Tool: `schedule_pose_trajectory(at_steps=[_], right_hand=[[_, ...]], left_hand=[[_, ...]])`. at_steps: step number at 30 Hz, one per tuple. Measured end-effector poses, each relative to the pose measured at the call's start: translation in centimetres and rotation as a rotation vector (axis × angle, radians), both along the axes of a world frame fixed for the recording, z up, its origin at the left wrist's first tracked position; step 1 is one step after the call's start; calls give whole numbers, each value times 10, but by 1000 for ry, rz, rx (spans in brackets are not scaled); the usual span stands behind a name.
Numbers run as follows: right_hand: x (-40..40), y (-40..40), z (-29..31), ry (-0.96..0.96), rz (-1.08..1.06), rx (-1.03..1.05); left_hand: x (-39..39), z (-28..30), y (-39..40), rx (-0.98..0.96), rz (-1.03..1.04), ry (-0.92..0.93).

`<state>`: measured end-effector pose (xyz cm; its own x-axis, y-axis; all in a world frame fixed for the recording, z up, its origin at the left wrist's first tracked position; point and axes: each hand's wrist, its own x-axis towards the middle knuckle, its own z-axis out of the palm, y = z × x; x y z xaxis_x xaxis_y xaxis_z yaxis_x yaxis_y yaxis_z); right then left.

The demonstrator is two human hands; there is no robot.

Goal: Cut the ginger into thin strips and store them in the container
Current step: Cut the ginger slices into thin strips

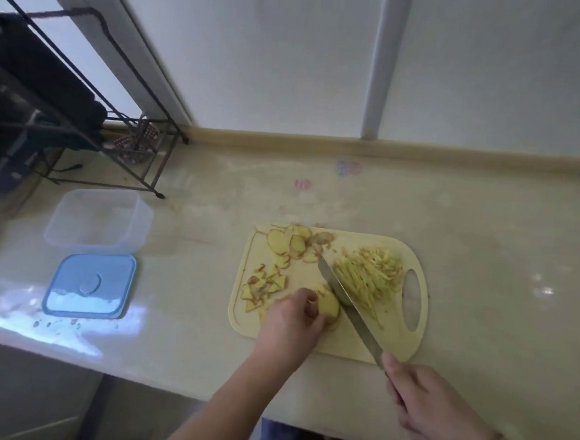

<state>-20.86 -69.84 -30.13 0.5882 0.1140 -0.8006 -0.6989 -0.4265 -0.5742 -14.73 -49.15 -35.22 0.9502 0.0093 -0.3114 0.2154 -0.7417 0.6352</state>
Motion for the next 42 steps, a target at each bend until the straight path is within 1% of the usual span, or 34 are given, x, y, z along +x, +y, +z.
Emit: schedule_pose_trajectory(at_steps=[1, 2, 5, 6, 8, 10, 12, 18, 22, 24, 27, 29, 30, 31, 33, 35, 37, 38, 40, 41, 42], right_hand=[[4, -4, -1, -6, 23, -7], [7, -7, -2, -13, 59, -17], [11, -12, -5, -7, 127, -2], [11, -12, -5, -2, 112, 15], [10, -7, -4, -40, 101, -8], [7, -3, -4, -167, 152, -101], [4, -1, -2, -228, 158, -159], [2, 1, 10, -285, 148, -214], [2, 0, 6, -306, 201, -246], [1, -2, 5, -296, 173, -232], [0, -3, 5, -286, 158, -281], [1, -1, 5, -277, 116, -251], [3, -1, 5, -297, 127, -215], [4, 0, 3, -364, 157, -228], [-3, 5, -1, -528, 116, -341], [-13, 15, -11, -500, -60, -305], [-17, 19, -16, -493, -146, -233], [-16, 17, -16, -537, -97, -225], [-8, 14, -6, -658, 55, -323], [-9, 14, -5, -687, 112, -361], [-11, 13, -4, -698, 125, -362]], left_hand=[[2, -3, 4, 66, -75, -35], [3, -5, 8, 127, -142, -110], [6, -20, 16, 176, -391, -501], [7, -27, 16, 166, -484, -590], [8, -38, 14, 138, -586, -653], [7, -45, 12, 103, -562, -651], [3, -48, 9, 82, -517, -655], [-7, -45, 4, 116, -475, -672], [-6, -41, 1, 135, -471, -663], [-7, -40, 1, 135, -460, -663], [-6, -41, -3, 143, -410, -657], [-6, -42, -6, 140, -379, -655], [-6, -42, -6, 138, -368, -658], [-6, -42, -7, 137, -359, -662], [-7, -41, -7, 134, -346, -666], [-7, -41, -8, 138, -342, -666], [-8, -41, -8, 142, -343, -666], [-8, -41, -8, 139, -341, -666], [-8, -41, -8, 121, -331, -665], [-8, -41, -8, 112, -329, -662], [-8, -41, -7, 108, -328, -659]])
